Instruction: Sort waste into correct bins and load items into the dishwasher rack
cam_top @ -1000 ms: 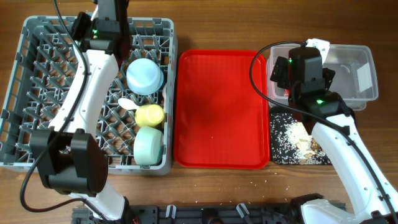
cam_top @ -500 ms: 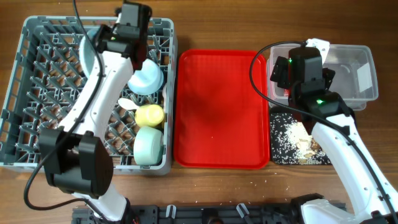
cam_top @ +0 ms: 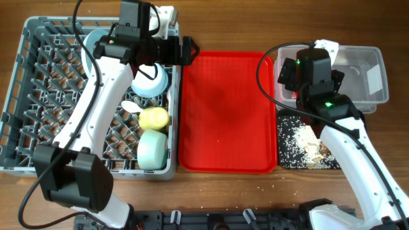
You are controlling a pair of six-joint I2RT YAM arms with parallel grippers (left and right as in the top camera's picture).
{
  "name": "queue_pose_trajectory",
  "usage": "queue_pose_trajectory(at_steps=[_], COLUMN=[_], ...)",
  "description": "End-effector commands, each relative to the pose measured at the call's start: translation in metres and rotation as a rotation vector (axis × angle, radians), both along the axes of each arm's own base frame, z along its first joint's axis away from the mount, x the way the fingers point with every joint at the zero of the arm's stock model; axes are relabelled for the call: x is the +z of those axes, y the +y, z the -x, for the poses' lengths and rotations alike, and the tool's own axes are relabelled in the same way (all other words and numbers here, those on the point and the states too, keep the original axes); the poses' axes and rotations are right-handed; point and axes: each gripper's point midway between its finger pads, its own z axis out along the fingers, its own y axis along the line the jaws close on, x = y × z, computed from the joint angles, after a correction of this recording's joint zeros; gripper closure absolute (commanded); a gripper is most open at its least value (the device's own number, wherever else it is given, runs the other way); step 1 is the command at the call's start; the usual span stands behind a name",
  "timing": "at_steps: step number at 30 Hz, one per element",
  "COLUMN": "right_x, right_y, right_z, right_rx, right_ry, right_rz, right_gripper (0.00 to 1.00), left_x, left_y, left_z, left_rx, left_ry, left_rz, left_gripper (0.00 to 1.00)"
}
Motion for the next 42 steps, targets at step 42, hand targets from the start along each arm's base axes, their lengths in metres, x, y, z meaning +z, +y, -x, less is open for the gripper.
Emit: queue_pose_trajectory(at_steps=[42], right_x=[0.1], right_y=[-0.007], right_z=[0.16], right_rx=[0.225], right_ry=[-1.071], right_rz=[-0.299], right_gripper=[0.0], left_x=[0.015], left_y=[-0.008], left_z=[0.006], left_rx=[-0.026], left_ry=[0.002], left_rz=[0.073], left_gripper=[0.0])
